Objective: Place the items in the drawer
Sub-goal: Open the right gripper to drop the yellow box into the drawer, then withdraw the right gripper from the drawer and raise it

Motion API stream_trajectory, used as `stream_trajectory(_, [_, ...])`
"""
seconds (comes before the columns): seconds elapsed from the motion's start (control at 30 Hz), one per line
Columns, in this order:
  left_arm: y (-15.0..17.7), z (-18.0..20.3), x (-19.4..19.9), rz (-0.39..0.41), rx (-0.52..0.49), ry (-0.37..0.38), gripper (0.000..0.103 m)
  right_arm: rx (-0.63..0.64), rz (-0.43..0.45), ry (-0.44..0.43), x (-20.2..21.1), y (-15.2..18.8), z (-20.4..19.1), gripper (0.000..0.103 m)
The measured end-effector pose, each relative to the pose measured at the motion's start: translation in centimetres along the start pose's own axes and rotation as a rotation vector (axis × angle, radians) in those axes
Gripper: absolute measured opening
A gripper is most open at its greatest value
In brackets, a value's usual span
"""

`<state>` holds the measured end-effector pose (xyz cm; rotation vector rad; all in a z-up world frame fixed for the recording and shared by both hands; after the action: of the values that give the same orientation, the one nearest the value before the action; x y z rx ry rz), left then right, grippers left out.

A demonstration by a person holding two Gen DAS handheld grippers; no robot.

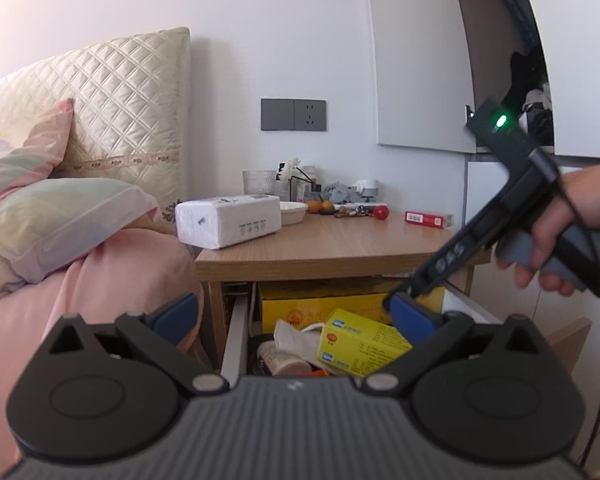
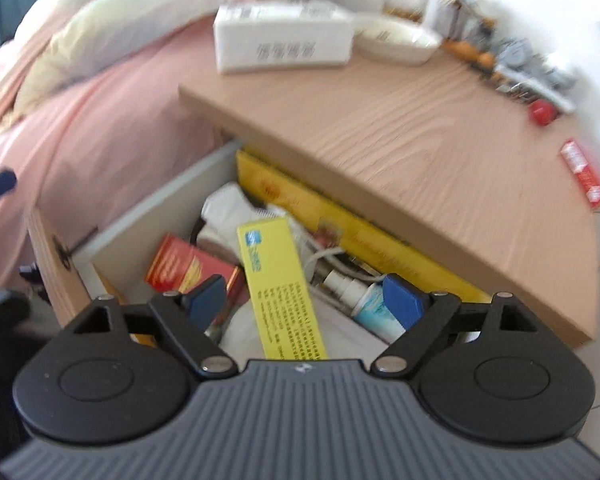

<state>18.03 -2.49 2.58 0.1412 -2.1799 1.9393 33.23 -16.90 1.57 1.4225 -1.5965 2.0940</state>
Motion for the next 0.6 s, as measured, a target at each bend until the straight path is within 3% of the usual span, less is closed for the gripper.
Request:
stream_trajectory(0.4, [0.0, 0.4, 0.1, 0.001, -0.004, 0.005, 0.103, -0.130, 0.307, 0.119, 7.8, 0.3, -1.2, 0.087])
stream_trajectory(0.6, [0.2, 0.4, -0.1, -0.008, -0.008, 0.007, 0.103, -0.095, 0.437, 0.182, 9.8, 1.6, -1.7, 0.087])
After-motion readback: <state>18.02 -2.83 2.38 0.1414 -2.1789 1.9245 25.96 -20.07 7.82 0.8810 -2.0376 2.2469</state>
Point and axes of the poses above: each gripper's, at about its wrist camera, not at the fingertips, and x roughly against the way its jaws point, z to its right, y to its underside, the point moved 8 cm from there along -x, roughly the way its jaws point, and after that the axes turned 4 degrees about -x, right-handed, at the moved point
